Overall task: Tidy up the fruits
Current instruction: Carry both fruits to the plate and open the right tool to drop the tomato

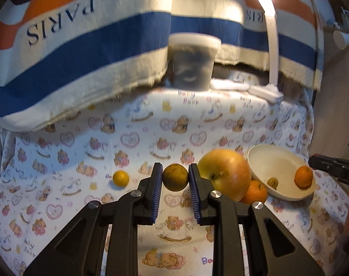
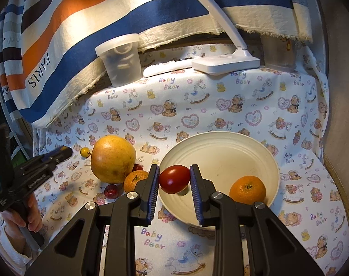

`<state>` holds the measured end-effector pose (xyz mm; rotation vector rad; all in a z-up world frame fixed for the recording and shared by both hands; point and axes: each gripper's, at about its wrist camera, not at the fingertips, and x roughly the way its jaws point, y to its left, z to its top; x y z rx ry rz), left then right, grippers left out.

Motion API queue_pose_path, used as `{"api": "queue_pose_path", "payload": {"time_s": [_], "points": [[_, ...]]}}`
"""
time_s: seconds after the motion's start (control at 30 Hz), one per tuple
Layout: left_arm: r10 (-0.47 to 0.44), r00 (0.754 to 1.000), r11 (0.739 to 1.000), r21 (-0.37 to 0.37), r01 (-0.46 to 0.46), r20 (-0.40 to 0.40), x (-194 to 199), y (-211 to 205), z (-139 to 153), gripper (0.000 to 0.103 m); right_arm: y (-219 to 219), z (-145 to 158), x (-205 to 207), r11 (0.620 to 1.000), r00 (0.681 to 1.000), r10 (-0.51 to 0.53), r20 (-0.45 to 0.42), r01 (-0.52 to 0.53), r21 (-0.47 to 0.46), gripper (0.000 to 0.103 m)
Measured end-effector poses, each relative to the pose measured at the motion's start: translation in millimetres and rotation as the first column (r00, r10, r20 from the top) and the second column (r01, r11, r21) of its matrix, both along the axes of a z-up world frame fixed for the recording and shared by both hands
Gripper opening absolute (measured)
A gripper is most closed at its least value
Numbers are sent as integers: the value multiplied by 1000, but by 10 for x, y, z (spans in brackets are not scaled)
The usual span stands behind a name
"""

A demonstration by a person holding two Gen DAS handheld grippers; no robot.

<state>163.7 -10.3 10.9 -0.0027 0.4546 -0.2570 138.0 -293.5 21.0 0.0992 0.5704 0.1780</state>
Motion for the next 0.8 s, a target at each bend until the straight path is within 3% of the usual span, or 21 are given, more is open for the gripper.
{"api": "queue_pose_path", "payload": {"time_s": [0.33, 0.47, 0.57, 0.67, 0.8], "points": [[-19, 996, 1000, 6, 19, 87, -253, 3, 225, 22, -134, 112, -55, 999, 999, -25, 33, 24, 30, 28], [-84, 994, 996, 27, 82, 76, -358, -133, 327, 22, -151, 126, -49, 999, 999, -37, 21, 36, 25, 28], [-185, 983, 982, 20, 186, -13, -304, -295, 369, 22, -164, 118, -14, 999, 999, -42, -19, 42, 18, 28], [-287, 950, 958, -46, 284, -125, -189, -476, 329, 22, -185, 69, 31, 999, 998, -27, -50, 29, 29, 28], [-313, 937, 947, 21, 320, -153, -135, -815, 266, 22, -227, -52, 128, 999, 992, -14, -124, 20, 47, 28]]}}
